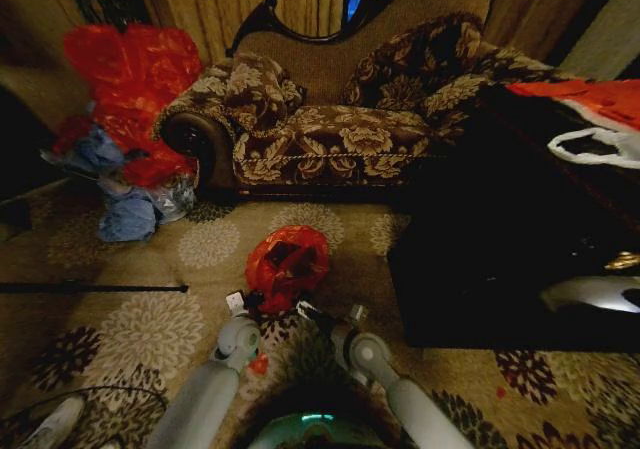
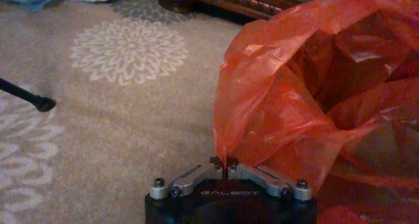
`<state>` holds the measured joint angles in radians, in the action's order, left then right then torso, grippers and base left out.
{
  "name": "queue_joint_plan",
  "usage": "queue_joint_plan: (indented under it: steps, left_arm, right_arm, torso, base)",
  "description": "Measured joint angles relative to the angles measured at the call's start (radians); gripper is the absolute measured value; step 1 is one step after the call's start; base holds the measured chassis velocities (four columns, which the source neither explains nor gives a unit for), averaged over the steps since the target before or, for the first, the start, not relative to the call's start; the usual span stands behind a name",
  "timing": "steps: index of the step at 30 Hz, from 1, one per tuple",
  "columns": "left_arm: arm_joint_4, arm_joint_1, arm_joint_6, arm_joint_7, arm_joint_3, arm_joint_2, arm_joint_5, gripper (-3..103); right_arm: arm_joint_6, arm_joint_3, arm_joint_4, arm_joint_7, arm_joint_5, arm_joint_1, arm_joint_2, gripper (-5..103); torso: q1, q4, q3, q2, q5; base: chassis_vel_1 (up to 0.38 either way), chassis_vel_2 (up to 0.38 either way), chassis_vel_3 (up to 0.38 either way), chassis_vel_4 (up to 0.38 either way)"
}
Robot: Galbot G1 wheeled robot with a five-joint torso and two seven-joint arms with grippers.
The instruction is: Place a garbage bag over the trash bin.
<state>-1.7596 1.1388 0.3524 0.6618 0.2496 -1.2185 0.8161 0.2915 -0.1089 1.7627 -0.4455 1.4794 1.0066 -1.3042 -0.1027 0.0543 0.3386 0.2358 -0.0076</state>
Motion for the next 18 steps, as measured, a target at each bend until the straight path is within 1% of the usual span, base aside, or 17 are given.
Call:
queue_joint_plan:
  steps: [1,4,5,8,13,17,18]
  left_arm:
    - [0.0,0.0,0.0,0.0,0.0,0.0,0.0,0]
    - [0.0,-0.006,0.0,0.001,0.001,0.0,0.0,0]
    - [0.0,-0.006,0.0,0.001,0.001,0.0,0.0,0]
    - [0.005,-0.015,0.0,0.002,0.001,-0.004,0.0,0]
    - [0.007,-0.02,0.0,0.004,0.001,-0.011,0.0,0]
    - [0.007,-0.022,0.0,0.006,0.0,-0.014,0.0,0]
    - [0.007,-0.022,0.0,0.006,0.0,-0.014,0.0,0]
  right_arm:
    - [0.0,0.0,0.0,0.0,0.0,0.0,0.0,100]
    - [-0.013,-0.004,-0.053,-0.023,0.0,-0.026,-0.066,100]
    - [-0.013,-0.004,-0.053,-0.023,0.0,-0.026,-0.066,100]
    - [-0.016,-0.006,-0.092,-0.036,-0.003,-0.042,-0.116,100]
    - [-0.016,-0.019,-0.137,-0.035,-0.022,-0.064,-0.151,100]
    - [-0.016,-0.018,-0.202,-0.016,-0.059,-0.088,-0.197,100]
    - [-0.016,-0.018,-0.202,-0.016,-0.059,-0.088,-0.197,100]
  torso:
    - [0.0,0.0,0.0,0.0,0.0]
    - [0.0,0.0,0.0,0.0,0.0002]
    - [0.0,0.0,0.0,0.0,0.0002]
    - [0.0,0.0,0.0,0.0,0.0001]
    - [0.0,0.0001,0.0,0.0,0.0001]
    - [0.0,0.0001,0.0,0.0,0.0001]
    - [0.0,0.0001,0.0,0.0,0.0001]
  base:
    - [0.0,0.0,0.0,0.0]
    - [0.0,0.0,0.0,0.0]
    - [0.0,0.0,0.0,0.0]
    - [0.0,0.0,0.0,0.0]
    - [0.0,0.0,0.0,0.0]
    - [0.0,0.0,0.0,0.0]
    - [0.0,0.0,0.0,0.0]
